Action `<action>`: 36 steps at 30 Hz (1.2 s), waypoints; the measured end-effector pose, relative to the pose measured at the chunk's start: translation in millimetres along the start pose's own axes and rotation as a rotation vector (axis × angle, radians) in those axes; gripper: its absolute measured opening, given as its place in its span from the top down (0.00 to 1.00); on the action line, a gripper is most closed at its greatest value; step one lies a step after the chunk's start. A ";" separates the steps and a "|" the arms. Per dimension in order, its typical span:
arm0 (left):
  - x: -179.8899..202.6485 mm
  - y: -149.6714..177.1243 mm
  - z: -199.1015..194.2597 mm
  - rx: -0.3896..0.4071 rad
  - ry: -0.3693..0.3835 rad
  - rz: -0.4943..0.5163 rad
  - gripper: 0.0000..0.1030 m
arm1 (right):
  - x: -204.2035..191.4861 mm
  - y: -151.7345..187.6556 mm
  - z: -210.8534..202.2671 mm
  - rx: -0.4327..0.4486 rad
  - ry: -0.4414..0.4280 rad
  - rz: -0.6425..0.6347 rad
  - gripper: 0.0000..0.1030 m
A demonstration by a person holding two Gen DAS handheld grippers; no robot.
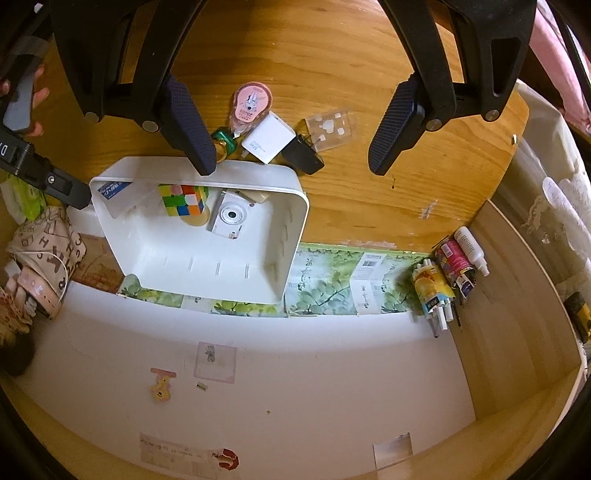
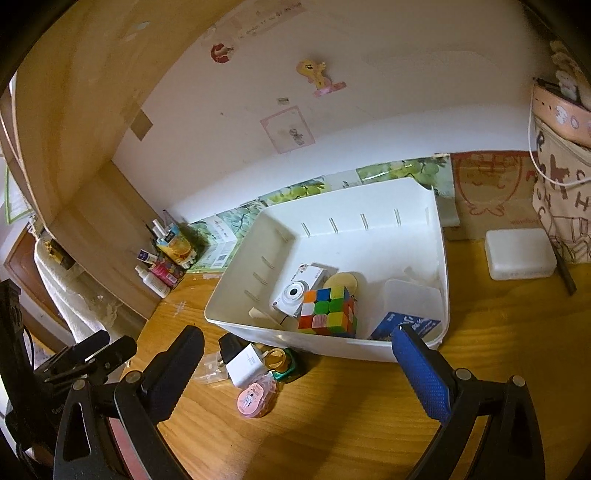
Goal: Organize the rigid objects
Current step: 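Withdraw both grippers from the bin back over the desk, then move both grippers toward the pink correction tape and clear plastic case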
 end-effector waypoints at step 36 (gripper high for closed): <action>-43.2 -3.9 56.0 -0.217 0.148 0.241 0.16 | -38.9 51.7 44.7 -0.072 0.159 0.222 0.01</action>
Point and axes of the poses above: each gripper's, at about its wrist camera, not at the fingertips, and z roughly the way its jaws point, x to its right, y to its underside, the point moved 9 cm from there along z, roughly the way its jaws point, and after that the axes turned 10 degrees about -z, right-handed, at the moved point
